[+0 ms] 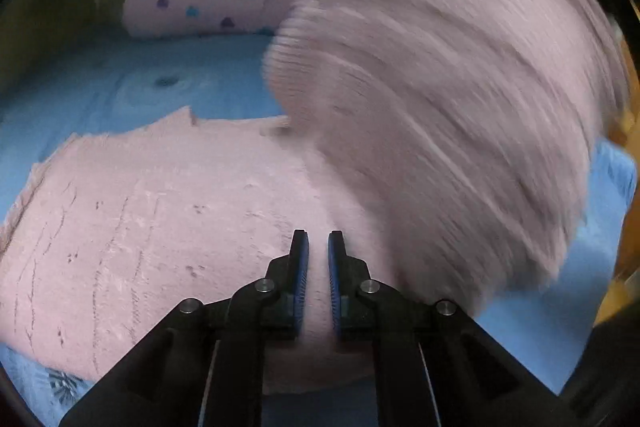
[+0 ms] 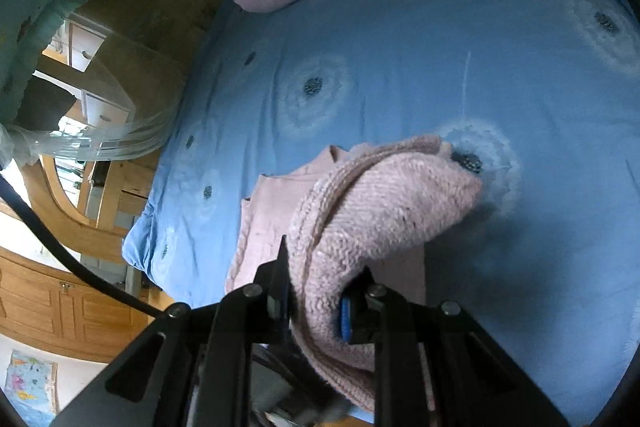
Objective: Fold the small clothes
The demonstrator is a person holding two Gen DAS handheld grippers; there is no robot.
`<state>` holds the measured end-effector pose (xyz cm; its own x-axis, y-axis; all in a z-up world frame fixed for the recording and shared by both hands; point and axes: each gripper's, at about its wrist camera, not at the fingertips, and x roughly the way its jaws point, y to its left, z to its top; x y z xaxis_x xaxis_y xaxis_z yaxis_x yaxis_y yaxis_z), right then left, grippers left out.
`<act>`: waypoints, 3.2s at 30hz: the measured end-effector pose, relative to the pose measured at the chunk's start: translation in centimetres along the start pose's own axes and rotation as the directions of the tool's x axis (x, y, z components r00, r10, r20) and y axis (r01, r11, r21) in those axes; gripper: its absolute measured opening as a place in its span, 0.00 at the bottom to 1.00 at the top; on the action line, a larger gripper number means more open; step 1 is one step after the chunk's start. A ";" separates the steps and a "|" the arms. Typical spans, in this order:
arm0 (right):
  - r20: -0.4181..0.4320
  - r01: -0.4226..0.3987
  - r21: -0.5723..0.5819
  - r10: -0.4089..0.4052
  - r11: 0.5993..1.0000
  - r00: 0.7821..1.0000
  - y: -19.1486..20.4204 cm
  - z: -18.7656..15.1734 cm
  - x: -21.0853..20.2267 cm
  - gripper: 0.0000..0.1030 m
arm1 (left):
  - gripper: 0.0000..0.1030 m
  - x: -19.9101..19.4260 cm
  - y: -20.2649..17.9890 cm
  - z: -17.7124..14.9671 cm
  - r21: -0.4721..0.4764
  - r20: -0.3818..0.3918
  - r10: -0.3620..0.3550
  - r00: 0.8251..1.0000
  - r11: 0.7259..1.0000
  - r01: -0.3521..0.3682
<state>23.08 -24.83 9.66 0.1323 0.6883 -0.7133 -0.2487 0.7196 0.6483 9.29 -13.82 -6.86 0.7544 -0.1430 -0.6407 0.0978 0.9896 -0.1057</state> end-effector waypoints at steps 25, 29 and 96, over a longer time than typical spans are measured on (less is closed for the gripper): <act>-0.169 0.124 -0.101 -0.140 0.987 0.976 13.2 0.9 14.9 0.18 | 0.20 -19.3 19.8 0.0 -0.188 0.049 0.081 0.996 0.980 -0.070; -0.266 0.125 -0.111 -0.151 0.986 0.952 14.6 -1.1 23.9 0.22 | 0.20 -22.2 26.0 -1.0 -0.377 0.071 0.192 0.979 0.914 -0.152; 0.233 0.285 -0.469 -0.194 0.836 0.953 2.5 -5.3 11.9 0.43 | 0.05 1.1 28.3 8.9 -0.333 -0.306 -0.060 0.950 0.942 -0.048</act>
<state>18.96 -15.31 1.45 0.3975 0.5375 -0.7437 -0.6200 0.7548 0.2141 18.66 14.17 -3.82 0.5123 -0.2006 -0.8351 -0.1596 0.9332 -0.3220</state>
